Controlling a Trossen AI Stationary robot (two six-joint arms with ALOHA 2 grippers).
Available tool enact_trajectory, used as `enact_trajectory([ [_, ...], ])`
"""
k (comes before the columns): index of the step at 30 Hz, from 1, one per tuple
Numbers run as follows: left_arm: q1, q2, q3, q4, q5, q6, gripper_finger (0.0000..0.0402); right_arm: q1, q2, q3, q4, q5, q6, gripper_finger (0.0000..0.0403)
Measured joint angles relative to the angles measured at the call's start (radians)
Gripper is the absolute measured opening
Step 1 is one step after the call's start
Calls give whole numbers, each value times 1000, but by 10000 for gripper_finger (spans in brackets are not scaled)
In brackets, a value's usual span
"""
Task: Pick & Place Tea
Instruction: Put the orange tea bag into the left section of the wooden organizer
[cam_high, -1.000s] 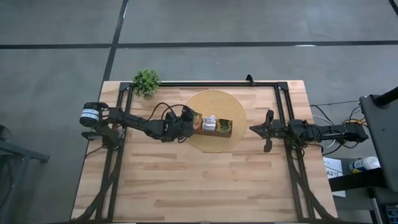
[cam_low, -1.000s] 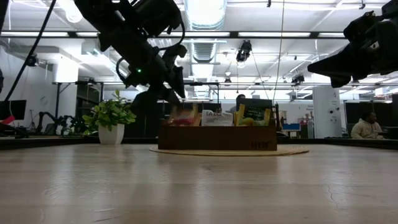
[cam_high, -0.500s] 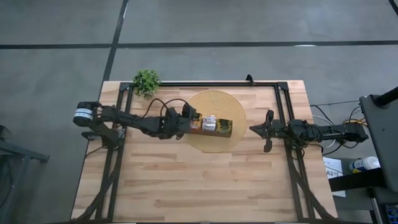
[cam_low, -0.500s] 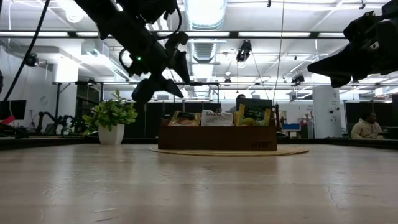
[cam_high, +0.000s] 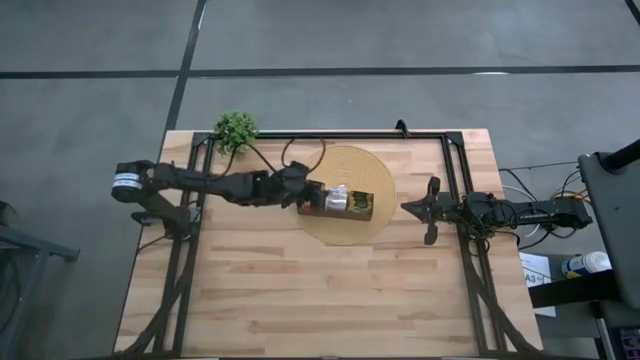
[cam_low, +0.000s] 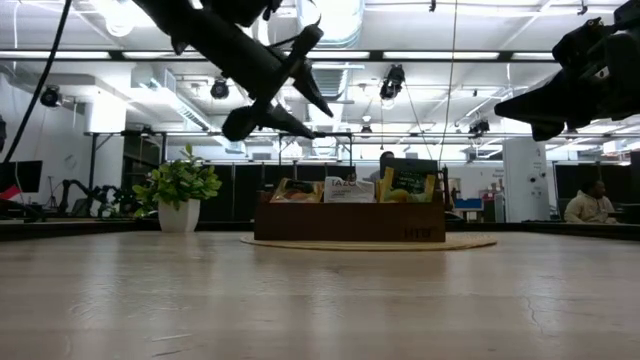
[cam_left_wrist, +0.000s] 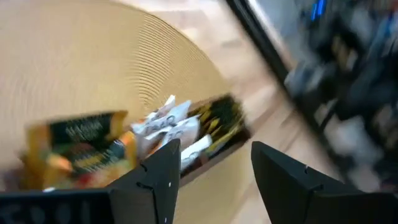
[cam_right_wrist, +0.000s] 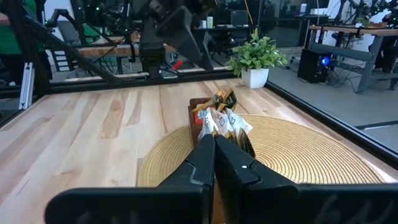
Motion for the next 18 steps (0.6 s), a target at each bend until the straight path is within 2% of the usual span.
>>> enact_trajectory([
  [5,4,3,117,-232,-2,498,188,0,0,0,0,0,0,9],
  [10,-5,10,220,-431,-102,967,188,0,0,0,0,0,0,8],
  [13,-5,13,230,-457,-104,1080,188,0,0,0,0,0,0,9],
  [18,4,49,238,-557,-32,1088,188,0,0,0,0,0,0,8],
])
